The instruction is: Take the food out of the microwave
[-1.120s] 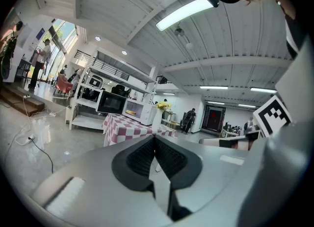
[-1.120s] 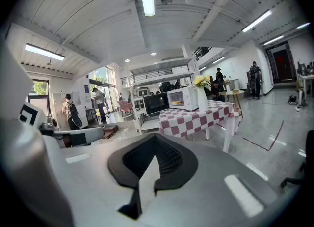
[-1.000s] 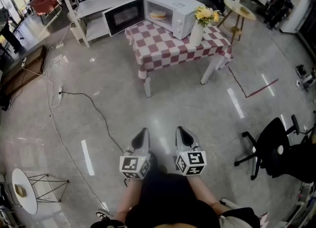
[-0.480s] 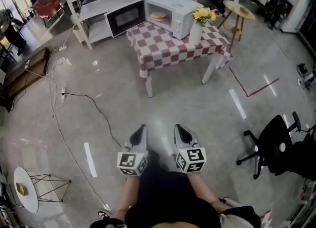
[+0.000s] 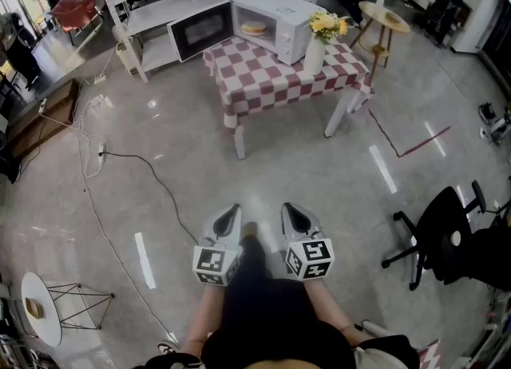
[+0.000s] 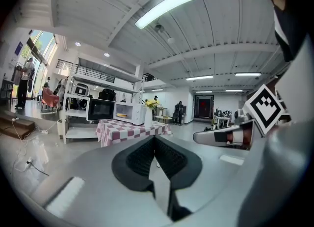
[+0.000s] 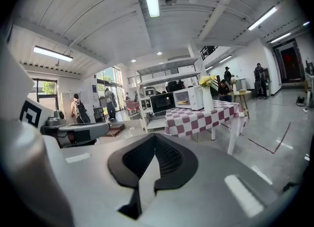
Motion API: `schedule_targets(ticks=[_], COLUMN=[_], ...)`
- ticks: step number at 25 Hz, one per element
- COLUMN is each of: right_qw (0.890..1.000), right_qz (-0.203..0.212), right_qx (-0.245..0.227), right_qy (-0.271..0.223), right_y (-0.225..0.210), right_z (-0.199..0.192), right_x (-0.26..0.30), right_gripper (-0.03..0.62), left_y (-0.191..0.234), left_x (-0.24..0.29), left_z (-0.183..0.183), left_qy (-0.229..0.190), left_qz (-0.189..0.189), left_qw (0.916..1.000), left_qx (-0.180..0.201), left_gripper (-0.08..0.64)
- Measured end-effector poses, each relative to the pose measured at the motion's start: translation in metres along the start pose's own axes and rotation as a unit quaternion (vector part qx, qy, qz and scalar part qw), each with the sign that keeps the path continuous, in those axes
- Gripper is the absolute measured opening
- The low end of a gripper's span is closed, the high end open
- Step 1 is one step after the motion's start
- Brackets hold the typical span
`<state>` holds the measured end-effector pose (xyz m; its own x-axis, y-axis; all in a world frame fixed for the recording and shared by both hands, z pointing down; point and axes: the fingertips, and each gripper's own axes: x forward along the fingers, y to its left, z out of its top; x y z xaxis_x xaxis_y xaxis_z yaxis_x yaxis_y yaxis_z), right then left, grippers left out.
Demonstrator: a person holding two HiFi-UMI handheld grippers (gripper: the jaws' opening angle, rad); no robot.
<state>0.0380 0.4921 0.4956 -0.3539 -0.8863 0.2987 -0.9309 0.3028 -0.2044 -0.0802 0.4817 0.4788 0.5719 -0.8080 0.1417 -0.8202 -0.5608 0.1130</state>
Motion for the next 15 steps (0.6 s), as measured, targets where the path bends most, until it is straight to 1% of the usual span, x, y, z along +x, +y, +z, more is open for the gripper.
schedule_targets(ticks=[2,6,12,15], right_qw=[1.0,1.0,0.999,0.999], right_qz=[0.001,0.008,0.023,0.034], right_qx=[-0.006,-0.014,-0.023,-0.026], right_qy=[0.0,0.003,-0.006,-0.007], right_y=[-0.001,-0.004,-0.009,-0.009], right_z=[0.001,0.006,0.018,0.023], right_x=[0.004,0.016,0.036,0.046], right_gripper=[0.002,0.002,0.002,0.0], left_y=[0.001,0.01,0.026,0.031], left_x=[0.005,0.016,0.033,0.042], left_z=[0.001,0.006,0.013,0.014], left_qy=[0.0,0.005,-0.002,-0.001], left_qz=[-0.003,0.002,0.004,0.001], left_qw=[1.0,0.9998,0.9999,1.0], left_qx=[0.004,0.017,0.014,0.006], left_gripper=[0.009,0.009,0.009,0.009])
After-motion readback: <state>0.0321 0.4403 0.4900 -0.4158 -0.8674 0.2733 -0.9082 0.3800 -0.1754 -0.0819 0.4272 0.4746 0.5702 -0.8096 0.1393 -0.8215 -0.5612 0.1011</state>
